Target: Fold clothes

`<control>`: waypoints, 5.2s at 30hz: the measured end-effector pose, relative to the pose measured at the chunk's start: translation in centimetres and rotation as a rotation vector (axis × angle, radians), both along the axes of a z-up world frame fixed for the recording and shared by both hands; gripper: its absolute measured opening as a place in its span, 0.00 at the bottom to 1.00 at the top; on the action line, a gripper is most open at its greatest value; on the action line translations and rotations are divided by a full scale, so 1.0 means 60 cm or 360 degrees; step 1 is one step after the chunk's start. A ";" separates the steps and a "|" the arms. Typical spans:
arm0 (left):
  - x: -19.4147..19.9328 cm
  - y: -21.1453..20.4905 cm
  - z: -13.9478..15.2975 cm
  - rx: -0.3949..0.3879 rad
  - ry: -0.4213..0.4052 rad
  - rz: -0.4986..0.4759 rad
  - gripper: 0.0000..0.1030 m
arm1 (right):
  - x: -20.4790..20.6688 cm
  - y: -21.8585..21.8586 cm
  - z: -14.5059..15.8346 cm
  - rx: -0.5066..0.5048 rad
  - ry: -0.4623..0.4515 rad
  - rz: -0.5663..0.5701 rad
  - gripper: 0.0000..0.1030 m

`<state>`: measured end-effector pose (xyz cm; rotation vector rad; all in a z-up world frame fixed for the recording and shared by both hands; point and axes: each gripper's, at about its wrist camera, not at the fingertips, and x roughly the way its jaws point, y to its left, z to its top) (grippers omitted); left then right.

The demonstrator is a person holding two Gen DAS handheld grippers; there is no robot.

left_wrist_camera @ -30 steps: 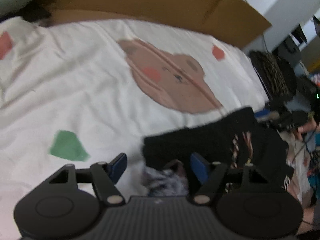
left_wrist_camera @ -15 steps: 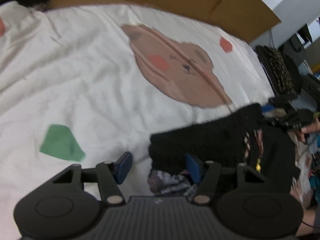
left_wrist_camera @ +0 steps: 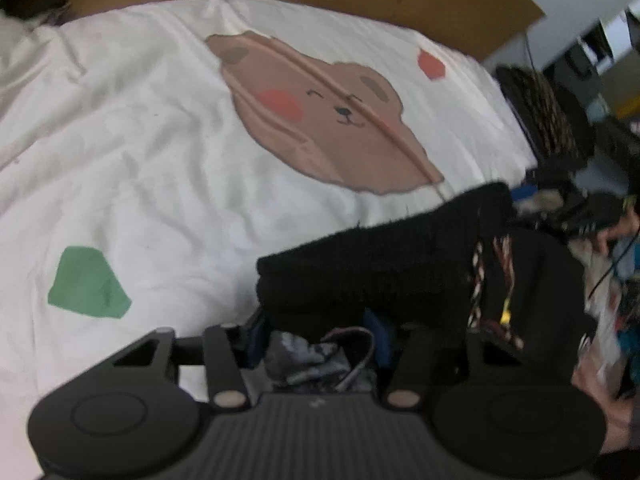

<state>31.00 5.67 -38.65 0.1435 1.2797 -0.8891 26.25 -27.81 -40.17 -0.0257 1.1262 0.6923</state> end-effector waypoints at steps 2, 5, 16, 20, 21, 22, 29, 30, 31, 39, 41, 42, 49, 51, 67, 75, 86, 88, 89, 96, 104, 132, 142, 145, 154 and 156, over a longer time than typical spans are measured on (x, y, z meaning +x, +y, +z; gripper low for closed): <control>0.006 0.006 0.002 -0.0028 0.0021 0.0047 0.41 | -0.002 0.000 0.003 0.0003 -0.0006 -0.0001 0.39; 0.008 0.010 0.007 -0.0043 0.0003 0.0084 0.32 | -0.004 0.003 0.008 -0.0004 -0.0020 -0.0013 0.32; -0.017 0.010 0.084 0.0016 -0.0457 -0.0036 0.18 | -0.015 0.015 0.060 -0.0109 -0.0248 -0.0041 0.16; -0.017 0.007 0.113 0.0037 -0.0618 -0.0030 0.17 | -0.008 0.027 0.093 -0.0167 -0.0387 -0.0025 0.16; -0.015 0.006 0.119 0.0041 -0.0651 -0.0023 0.17 | -0.005 0.032 0.102 -0.0186 -0.0422 -0.0016 0.16; -0.013 0.006 0.123 0.0045 -0.0680 -0.0015 0.17 | -0.002 0.036 0.110 -0.0205 -0.0458 -0.0006 0.16; 0.015 -0.005 0.148 0.0104 -0.0850 0.0047 0.17 | 0.035 0.060 0.153 -0.0312 -0.0630 0.0007 0.15; 0.020 -0.007 0.152 0.0115 -0.0872 0.0051 0.17 | 0.042 0.063 0.157 -0.0328 -0.0649 0.0006 0.15; 0.026 -0.009 0.155 0.0125 -0.0890 0.0056 0.17 | 0.047 0.067 0.161 -0.0345 -0.0667 0.0010 0.15; 0.069 -0.016 0.173 0.0206 -0.1011 0.0127 0.16 | 0.110 0.097 0.184 -0.0471 -0.0765 0.0039 0.15; 0.079 -0.020 0.177 0.0239 -0.1062 0.0144 0.16 | 0.128 0.106 0.191 -0.0509 -0.0798 0.0046 0.14; 0.085 -0.022 0.179 0.0256 -0.1086 0.0152 0.16 | 0.136 0.110 0.193 -0.0529 -0.0816 0.0053 0.14; 0.137 -0.044 0.190 0.0394 -0.1199 0.0156 0.16 | 0.208 0.147 0.218 -0.0647 -0.0922 0.0064 0.14; 0.153 -0.048 0.190 0.0434 -0.1219 0.0169 0.16 | 0.230 0.158 0.224 -0.0685 -0.0950 0.0068 0.14; 0.245 0.005 0.104 0.0625 -0.0982 0.0330 0.17 | 0.381 0.135 0.176 -0.0512 -0.0575 -0.0160 0.00; 0.251 0.003 0.101 0.0618 -0.0980 0.0284 0.17 | 0.379 0.185 0.123 -0.0318 -0.0487 -0.0103 0.42; 0.254 0.023 0.093 0.0534 -0.0941 0.0317 0.17 | 0.403 0.246 0.026 -0.0423 -0.0381 0.0001 0.44; 0.253 0.025 0.089 0.0545 -0.0936 0.0306 0.17 | 0.405 0.248 0.015 -0.0424 -0.0345 -0.0003 0.46; 0.252 0.025 0.087 0.0552 -0.0934 0.0303 0.17 | 0.406 0.249 0.012 -0.0427 -0.0346 -0.0011 0.48; 0.249 0.022 0.074 0.0581 -0.0920 0.0316 0.17 | 0.415 0.236 0.004 -0.0386 -0.0332 -0.0038 0.58; 0.250 0.018 0.069 0.0601 -0.0903 0.0329 0.17 | 0.411 0.250 0.006 -0.0335 -0.0282 0.0027 0.35; 0.315 -0.103 0.049 0.0963 -0.1117 0.0207 0.33 | 0.443 0.267 0.089 -0.0869 -0.0712 0.0006 0.20; 0.289 -0.054 0.098 0.0658 -0.1065 0.0399 0.48 | 0.414 0.215 0.101 -0.0667 -0.0648 0.0090 0.54; 0.267 -0.050 0.123 0.0610 -0.1049 0.0404 0.48 | 0.397 0.190 0.117 -0.0607 -0.0613 0.0039 0.54; 0.136 -0.043 0.174 0.0451 -0.1005 0.0427 0.48 | 0.270 0.126 0.209 -0.0472 -0.0574 0.0013 0.54; 0.096 -0.044 0.180 0.0420 -0.0983 0.0413 0.48 | 0.231 0.106 0.234 -0.0470 -0.0597 0.0010 0.54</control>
